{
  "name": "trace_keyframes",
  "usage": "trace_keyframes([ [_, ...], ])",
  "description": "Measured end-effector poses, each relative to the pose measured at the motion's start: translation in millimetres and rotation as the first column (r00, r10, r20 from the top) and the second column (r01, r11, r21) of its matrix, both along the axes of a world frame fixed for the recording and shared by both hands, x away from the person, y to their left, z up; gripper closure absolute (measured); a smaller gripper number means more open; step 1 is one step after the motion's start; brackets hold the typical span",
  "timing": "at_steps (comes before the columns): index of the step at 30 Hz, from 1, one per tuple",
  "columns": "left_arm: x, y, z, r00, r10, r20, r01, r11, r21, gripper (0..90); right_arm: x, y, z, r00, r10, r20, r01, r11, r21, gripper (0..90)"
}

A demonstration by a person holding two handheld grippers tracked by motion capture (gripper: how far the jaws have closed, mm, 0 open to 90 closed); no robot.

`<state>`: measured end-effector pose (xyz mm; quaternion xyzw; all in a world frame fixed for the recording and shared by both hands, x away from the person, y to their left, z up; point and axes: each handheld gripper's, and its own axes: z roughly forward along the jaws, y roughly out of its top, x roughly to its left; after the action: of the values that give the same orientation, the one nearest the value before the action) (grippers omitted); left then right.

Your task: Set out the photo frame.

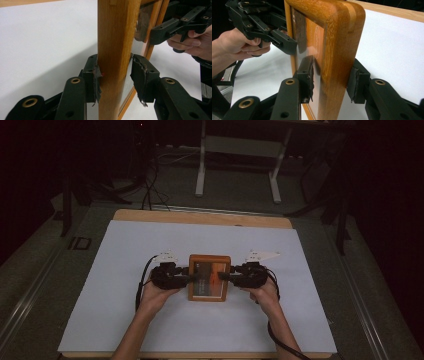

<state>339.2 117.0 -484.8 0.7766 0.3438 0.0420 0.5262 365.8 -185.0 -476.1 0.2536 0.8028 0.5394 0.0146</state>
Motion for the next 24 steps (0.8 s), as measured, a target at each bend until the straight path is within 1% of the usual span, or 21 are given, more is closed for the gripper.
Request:
trace_keyframes([
  [8, 3.4, 0.3, -2.2, 0.9999, 0.009, -0.008, -0.009, 0.9999, -0.014, 59.2, 3.3, -0.2, -2.7, 0.9999, -0.009, -0.008, 0.009, 1.000, 0.016, 60.8],
  [17, 6.3, 0.0, -3.6, 0.9997, 0.018, -0.016, -0.018, 0.9997, -0.019, 59.2, 6.8, -0.8, -4.8, 0.9997, -0.015, -0.019, 0.016, 1.000, 0.025, 60.8],
  [24, 10.3, -0.4, -5.8, 0.9991, 0.028, -0.031, -0.029, 0.9990, -0.033, 59.0, 10.2, -1.3, -7.4, 0.9990, -0.026, -0.036, 0.028, 0.999, 0.038, 60.8],
])
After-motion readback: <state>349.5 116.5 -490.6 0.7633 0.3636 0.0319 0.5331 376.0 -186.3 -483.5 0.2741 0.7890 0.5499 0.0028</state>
